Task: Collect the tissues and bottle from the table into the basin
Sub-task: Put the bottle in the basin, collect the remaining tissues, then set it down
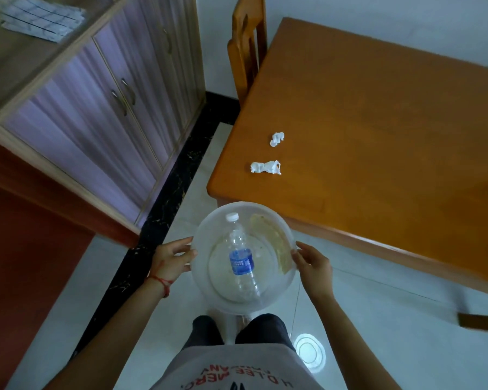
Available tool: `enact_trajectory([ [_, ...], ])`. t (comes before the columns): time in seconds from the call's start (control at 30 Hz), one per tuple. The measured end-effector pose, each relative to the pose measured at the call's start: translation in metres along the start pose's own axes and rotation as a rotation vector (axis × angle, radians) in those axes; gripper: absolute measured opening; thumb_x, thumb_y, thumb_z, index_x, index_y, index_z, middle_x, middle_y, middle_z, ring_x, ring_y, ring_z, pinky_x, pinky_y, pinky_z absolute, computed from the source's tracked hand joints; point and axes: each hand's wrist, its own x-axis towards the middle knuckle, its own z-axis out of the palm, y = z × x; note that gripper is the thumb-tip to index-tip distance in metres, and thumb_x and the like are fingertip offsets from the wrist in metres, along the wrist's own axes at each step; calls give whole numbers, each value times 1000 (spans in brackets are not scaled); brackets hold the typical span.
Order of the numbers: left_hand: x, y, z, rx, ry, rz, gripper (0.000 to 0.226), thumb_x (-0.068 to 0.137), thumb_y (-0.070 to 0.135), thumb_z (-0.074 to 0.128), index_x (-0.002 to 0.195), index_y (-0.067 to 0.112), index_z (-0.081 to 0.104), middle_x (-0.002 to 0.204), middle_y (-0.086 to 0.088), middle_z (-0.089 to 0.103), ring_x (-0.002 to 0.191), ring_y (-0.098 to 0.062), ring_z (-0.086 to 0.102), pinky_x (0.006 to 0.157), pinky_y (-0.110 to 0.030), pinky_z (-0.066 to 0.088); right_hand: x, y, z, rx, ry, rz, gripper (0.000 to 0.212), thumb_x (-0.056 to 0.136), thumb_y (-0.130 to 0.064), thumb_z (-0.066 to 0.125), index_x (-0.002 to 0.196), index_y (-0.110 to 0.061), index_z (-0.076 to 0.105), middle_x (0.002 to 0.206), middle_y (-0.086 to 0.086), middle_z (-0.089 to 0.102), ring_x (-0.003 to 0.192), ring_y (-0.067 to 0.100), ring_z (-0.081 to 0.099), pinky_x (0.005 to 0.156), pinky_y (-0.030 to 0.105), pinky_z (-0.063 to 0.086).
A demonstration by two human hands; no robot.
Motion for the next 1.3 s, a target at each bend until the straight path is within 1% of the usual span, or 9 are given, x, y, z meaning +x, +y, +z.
enact_trajectory([
  [0.17,6,-1,2,-15,13,2,41,83,-1,58,123,5,55,87,-3,62,78,-17,60,52,-16,56,13,-10,-3,-71,-37,-27,30,86,-27,58,113,-13,64,99,6,70,87,18,62,79,32,50],
  [0.3,11,-4,2,-28,39,-9,39,84,-3,57,122,2,55,91,-10,63,84,-26,59,66,-31,53,41,-36,-6,-79,16,-94,29,86,-26,60,111,-11,62,113,9,65,92,17,59,80,35,51],
  [0.37,13,-6,2,-17,42,-11,37,84,-2,57,121,4,58,100,-15,62,88,-28,60,65,-30,54,63,-53,-2,-83,33,-110,37,85,-29,60,118,-14,57,120,8,62,100,19,59,85,38,52],
  [0.53,12,-8,3,2,70,-27,37,82,3,60,119,9,60,96,-10,64,85,-24,62,59,-21,55,120,-91,23,-165,-14,-238,44,86,-26,60,128,-20,49,134,9,53,122,25,49,100,45,45],
  [0.67,11,-9,6,4,99,-41,39,82,3,61,120,7,58,91,-3,63,81,-20,62,53,-16,55,155,-106,49,-305,-67,-400,45,86,-17,58,130,-18,47,140,7,48,130,27,39,108,45,34],
  [0.77,10,-9,7,-11,106,-48,39,82,2,61,121,7,58,91,-2,62,81,-16,61,51,-14,55,174,-108,62,-462,-135,-455,47,86,-14,55,132,-20,45,144,5,42,133,29,33,104,41,34],
  [0.97,10,-11,8,-11,118,-52,39,82,4,61,120,8,58,101,-9,63,88,-20,61,60,-21,54,185,-91,74,-601,-134,-463,32,90,-16,48,120,-9,57,130,11,55,121,32,41,96,37,37],
  [1.17,9,-16,9,-25,122,-50,37,82,6,63,119,10,60,101,-10,64,94,-28,63,61,-21,55,158,-97,65,-397,-72,-541,16,83,-4,57,95,1,66,97,22,65,91,38,56,74,30,36],
  [1.3,8,-17,10,-32,122,-50,38,81,5,62,119,10,60,105,-14,64,93,-27,63,65,-25,56,115,-105,55,-252,-56,-569,15,80,-2,61,93,2,66,93,20,67,84,30,58,69,29,40],
])
